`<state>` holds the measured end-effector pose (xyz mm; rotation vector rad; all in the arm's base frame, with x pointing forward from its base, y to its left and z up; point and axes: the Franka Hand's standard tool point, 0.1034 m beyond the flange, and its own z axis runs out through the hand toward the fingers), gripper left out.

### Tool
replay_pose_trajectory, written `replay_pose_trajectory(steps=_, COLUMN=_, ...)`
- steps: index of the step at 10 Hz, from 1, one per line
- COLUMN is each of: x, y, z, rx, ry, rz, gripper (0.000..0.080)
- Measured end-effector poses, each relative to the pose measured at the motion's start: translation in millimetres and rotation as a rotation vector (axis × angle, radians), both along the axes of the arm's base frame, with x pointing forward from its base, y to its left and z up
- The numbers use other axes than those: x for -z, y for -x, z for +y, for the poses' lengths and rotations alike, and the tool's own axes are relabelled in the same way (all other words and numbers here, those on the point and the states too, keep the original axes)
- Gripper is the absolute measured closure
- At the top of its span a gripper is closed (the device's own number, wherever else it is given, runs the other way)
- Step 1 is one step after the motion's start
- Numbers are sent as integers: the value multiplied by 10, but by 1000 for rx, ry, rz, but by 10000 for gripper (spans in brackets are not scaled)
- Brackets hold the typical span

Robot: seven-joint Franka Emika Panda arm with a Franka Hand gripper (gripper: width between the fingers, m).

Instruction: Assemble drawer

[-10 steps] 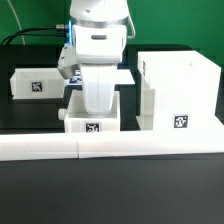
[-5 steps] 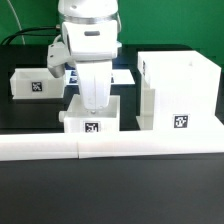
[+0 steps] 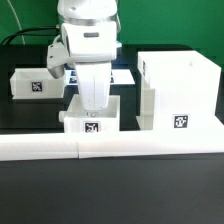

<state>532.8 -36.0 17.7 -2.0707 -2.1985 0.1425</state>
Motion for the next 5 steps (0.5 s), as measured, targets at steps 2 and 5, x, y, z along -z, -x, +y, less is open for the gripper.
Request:
replay_pose_trajectory(steps=2, x=15, y=22, z=-12, rx=3, ry=0, rz=3, gripper=150)
replay_pose_trajectory(steps=5, x=24, y=28, z=-16, rx=4, ry=0, rz=4, gripper=150)
